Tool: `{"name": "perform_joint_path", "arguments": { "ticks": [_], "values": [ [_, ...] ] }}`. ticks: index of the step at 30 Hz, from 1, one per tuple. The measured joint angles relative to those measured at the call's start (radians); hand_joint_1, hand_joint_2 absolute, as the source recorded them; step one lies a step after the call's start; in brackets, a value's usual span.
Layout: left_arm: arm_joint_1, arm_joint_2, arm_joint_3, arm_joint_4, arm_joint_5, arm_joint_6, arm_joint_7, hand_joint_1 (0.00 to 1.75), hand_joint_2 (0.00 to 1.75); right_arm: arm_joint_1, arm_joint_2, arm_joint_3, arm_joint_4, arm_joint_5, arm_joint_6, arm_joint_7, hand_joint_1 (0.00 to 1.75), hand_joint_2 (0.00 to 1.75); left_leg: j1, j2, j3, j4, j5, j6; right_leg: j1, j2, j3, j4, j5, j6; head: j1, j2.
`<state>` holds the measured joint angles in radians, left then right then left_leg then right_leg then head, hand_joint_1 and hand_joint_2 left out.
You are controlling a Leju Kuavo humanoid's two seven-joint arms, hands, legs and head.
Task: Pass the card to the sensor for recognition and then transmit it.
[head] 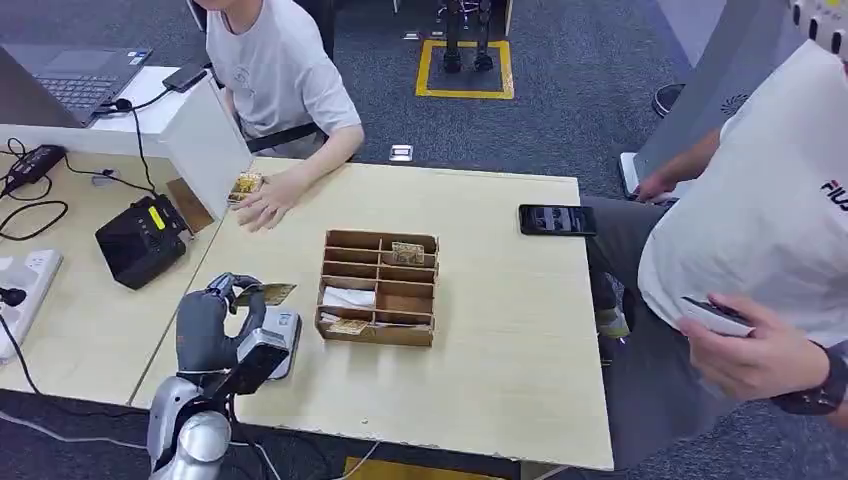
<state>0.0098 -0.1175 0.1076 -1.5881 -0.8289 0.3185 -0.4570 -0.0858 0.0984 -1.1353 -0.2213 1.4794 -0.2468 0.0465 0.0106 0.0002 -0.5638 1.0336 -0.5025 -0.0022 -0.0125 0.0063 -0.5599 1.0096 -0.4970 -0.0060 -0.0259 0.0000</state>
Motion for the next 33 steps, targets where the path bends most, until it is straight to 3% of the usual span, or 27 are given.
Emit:
{"name": "perform_joint_path", "arguments": {
  "ticks": [8, 17, 33],
  "values": [
    [-0.003, -0.027, 0.04, -0.008, 0.075, -0.075, 0.033, 1.75, 1.75, 0.0, 0.0, -0.007, 0.0, 0.002, 0.0, 0.001, 0.0, 1.75, 0.0, 0.0, 0.0, 0.0, 0.0, 0.0, 0.0, 0.0, 0.0, 0.0, 0.0, 0.0, 0.0, 0.0],
    [-0.013, -0.055, 0.105, 0.058, 0.019, -0.014, 0.035, 1.75, 1.75, 0.0, 0.001, -0.006, 0.0, 0.01, 0.003, 0.001, 0.0, 1.75, 0.0, 0.0, 0.0, 0.0, 0.0, 0.0, 0.0, 0.0, 0.0, 0.0, 0.0, 0.0, 0.0, 0.0],
    [-0.025, -0.079, 0.143, 0.144, -0.007, -0.012, 0.035, 1.75, 1.75, 0.0, 0.002, -0.006, 0.0, 0.023, 0.003, 0.001, 0.0, 1.75, 0.0, 0.0, 0.0, 0.0, 0.0, 0.0, 0.0, 0.0, 0.0, 0.0, 0.0, 0.0, 0.0, 0.0]
  ]
}}
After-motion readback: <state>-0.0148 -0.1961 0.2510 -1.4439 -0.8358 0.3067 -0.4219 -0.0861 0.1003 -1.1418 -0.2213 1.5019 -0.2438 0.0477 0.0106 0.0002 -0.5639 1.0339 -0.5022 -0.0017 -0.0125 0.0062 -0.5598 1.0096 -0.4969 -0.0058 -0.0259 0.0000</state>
